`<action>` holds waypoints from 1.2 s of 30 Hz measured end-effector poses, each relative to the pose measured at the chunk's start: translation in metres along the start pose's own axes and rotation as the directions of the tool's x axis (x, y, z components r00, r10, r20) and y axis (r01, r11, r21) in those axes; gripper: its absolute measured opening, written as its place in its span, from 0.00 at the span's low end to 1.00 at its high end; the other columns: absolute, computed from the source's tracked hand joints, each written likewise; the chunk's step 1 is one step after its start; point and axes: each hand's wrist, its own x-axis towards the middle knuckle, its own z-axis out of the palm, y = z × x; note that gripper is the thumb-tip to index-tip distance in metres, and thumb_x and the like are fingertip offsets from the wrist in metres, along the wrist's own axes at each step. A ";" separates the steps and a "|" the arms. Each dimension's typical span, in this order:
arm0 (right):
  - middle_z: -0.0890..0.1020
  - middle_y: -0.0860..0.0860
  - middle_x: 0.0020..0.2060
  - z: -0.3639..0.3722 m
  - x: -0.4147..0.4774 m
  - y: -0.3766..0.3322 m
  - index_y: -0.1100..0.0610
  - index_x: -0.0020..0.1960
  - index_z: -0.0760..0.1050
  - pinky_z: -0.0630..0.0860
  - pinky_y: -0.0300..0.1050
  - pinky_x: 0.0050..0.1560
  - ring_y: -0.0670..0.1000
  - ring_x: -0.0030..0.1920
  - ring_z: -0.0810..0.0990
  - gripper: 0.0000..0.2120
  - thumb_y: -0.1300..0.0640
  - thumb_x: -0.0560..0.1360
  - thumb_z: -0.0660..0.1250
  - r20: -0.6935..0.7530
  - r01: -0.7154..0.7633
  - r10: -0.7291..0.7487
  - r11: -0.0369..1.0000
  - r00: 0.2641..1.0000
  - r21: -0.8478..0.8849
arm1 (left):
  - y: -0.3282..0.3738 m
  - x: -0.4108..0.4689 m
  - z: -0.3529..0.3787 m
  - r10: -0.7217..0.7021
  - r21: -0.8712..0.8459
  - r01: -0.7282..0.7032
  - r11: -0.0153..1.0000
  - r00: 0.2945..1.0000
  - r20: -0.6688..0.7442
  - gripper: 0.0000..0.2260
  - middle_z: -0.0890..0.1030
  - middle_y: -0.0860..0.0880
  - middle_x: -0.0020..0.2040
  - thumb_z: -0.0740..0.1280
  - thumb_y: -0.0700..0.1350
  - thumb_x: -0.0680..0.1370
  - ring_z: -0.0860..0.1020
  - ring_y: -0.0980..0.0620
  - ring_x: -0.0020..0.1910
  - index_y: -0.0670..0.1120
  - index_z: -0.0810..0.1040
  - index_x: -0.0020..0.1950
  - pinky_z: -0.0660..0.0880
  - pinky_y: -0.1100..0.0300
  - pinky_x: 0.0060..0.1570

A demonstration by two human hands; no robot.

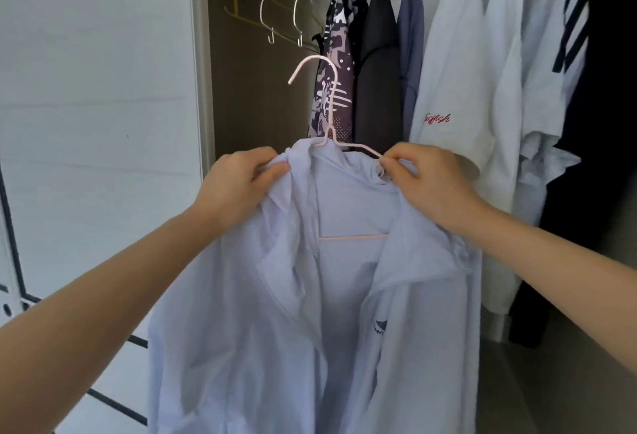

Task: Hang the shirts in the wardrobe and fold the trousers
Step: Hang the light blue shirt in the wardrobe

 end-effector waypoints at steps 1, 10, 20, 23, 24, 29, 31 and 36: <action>0.80 0.47 0.39 0.001 0.003 0.002 0.51 0.45 0.79 0.71 0.42 0.47 0.47 0.43 0.77 0.07 0.56 0.79 0.64 0.050 0.042 -0.041 0.999 0.998 -0.021 | -0.002 0.001 -0.001 -0.019 -0.029 0.018 0.999 0.999 -0.031 0.14 0.77 0.47 0.35 0.61 0.54 0.82 0.75 0.46 0.37 0.46 0.76 0.41 0.75 0.46 0.43; 0.73 0.54 0.56 -0.015 0.016 0.006 0.42 0.73 0.64 0.70 0.45 0.57 0.55 0.58 0.73 0.36 0.70 0.72 0.58 0.491 0.023 0.075 0.981 0.868 -0.191 | -0.018 -0.006 -0.005 -0.087 -0.064 0.080 0.995 0.991 -0.103 0.14 0.79 0.50 0.37 0.61 0.54 0.82 0.77 0.49 0.38 0.48 0.79 0.45 0.73 0.56 0.41; 0.81 0.59 0.54 -0.039 0.038 0.010 0.63 0.58 0.77 0.75 0.59 0.56 0.61 0.55 0.79 0.23 0.74 0.67 0.55 0.698 0.144 0.152 0.927 0.700 -0.346 | -0.039 -0.011 -0.014 0.352 0.496 -0.257 0.829 0.930 -0.107 0.20 0.80 0.49 0.36 0.54 0.55 0.82 0.76 0.44 0.28 0.48 0.82 0.47 0.68 0.58 0.29; 0.82 0.58 0.51 -0.036 0.046 0.008 0.60 0.57 0.79 0.75 0.53 0.55 0.59 0.53 0.78 0.22 0.74 0.71 0.55 0.456 0.153 0.086 0.874 0.886 -0.462 | -0.040 -0.016 -0.003 0.401 0.537 -0.317 0.782 0.915 -0.044 0.16 0.78 0.50 0.36 0.56 0.52 0.82 0.75 0.43 0.27 0.48 0.81 0.47 0.70 0.57 0.26; 0.81 0.58 0.49 -0.035 0.048 0.006 0.61 0.55 0.79 0.75 0.54 0.53 0.60 0.51 0.78 0.21 0.74 0.70 0.54 0.427 0.171 0.060 0.860 0.902 -0.481 | -0.038 -0.016 0.000 0.403 0.551 -0.322 0.770 0.915 -0.029 0.13 0.77 0.50 0.36 0.59 0.51 0.82 0.75 0.42 0.26 0.48 0.80 0.48 0.71 0.57 0.25; 0.77 0.56 0.41 -0.043 0.042 -0.034 0.60 0.46 0.80 0.80 0.50 0.29 0.59 0.42 0.80 0.18 0.72 0.70 0.54 0.527 0.101 0.105 0.932 0.844 -0.348 | -0.041 -0.012 0.007 0.285 0.597 -0.207 0.775 0.958 -0.037 0.02 0.74 0.47 0.31 0.71 0.39 0.74 0.72 0.41 0.22 0.44 0.80 0.41 0.65 0.60 0.25; 0.80 0.63 0.44 -0.042 0.030 -0.052 0.59 0.48 0.80 0.80 0.47 0.29 0.57 0.38 0.82 0.18 0.72 0.73 0.54 0.664 -0.085 0.135 0.991 0.736 -0.108 | -0.044 -0.009 0.007 0.216 0.566 -0.110 0.817 0.969 -0.123 0.04 0.76 0.47 0.33 0.69 0.41 0.77 0.74 0.40 0.24 0.44 0.81 0.42 0.67 0.58 0.27; 0.82 0.46 0.56 -0.036 0.012 -0.049 0.52 0.66 0.74 0.80 0.42 0.51 0.44 0.55 0.81 0.17 0.62 0.79 0.65 0.754 -0.129 0.001 0.986 0.657 0.110 | -0.039 -0.011 -0.005 0.118 0.295 -0.028 0.955 0.949 -0.292 0.14 0.82 0.46 0.38 0.61 0.50 0.83 0.79 0.42 0.34 0.46 0.83 0.49 0.73 0.54 0.35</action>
